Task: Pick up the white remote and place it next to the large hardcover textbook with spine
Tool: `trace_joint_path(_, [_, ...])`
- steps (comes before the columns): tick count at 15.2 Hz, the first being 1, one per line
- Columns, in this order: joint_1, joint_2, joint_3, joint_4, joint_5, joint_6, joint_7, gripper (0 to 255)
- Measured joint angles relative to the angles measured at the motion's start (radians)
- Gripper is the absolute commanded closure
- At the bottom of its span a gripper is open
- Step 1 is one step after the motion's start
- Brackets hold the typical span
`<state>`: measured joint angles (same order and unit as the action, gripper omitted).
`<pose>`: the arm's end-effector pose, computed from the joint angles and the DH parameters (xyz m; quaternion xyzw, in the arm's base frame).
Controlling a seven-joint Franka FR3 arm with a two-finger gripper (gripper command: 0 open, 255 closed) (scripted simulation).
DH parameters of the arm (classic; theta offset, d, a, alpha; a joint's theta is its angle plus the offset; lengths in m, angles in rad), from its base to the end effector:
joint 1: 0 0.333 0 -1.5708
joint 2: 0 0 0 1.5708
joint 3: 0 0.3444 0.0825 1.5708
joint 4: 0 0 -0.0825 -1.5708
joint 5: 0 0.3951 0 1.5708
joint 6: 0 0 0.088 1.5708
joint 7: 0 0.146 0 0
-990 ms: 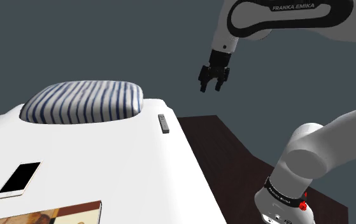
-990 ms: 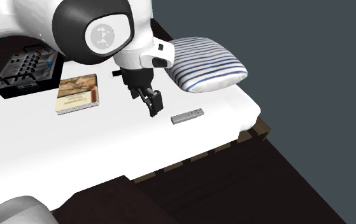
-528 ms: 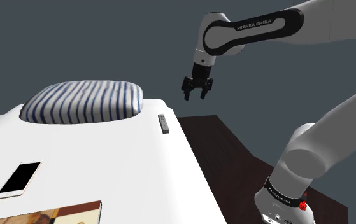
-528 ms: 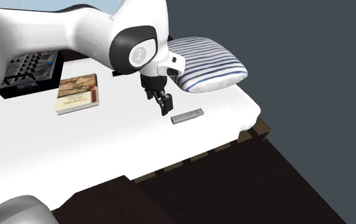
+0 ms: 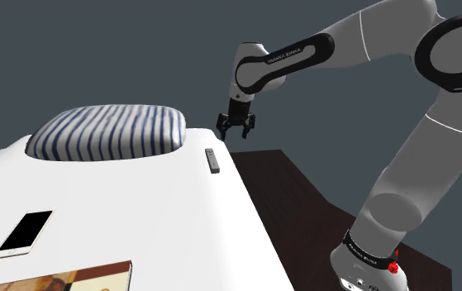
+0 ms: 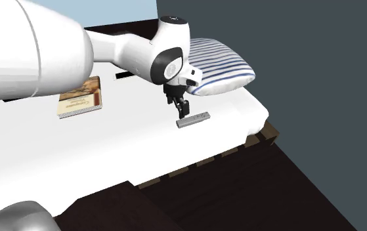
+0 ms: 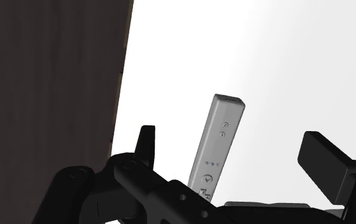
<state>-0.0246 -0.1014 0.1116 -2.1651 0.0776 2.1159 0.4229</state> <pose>0.5274 0.0529 0.4283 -0.9818 0.1861 -0.0180 0.0337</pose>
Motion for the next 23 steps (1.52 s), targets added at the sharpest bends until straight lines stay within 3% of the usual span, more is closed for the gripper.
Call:
trace_joint_path(13, [0.012, 0.483, -0.023, 0.329, -0.086, 0.135, 0.193, 0])
trace_joint_path(23, [0.019, 0.582, -0.030, 0.351, -0.096, 0.211, 0.207, 0])
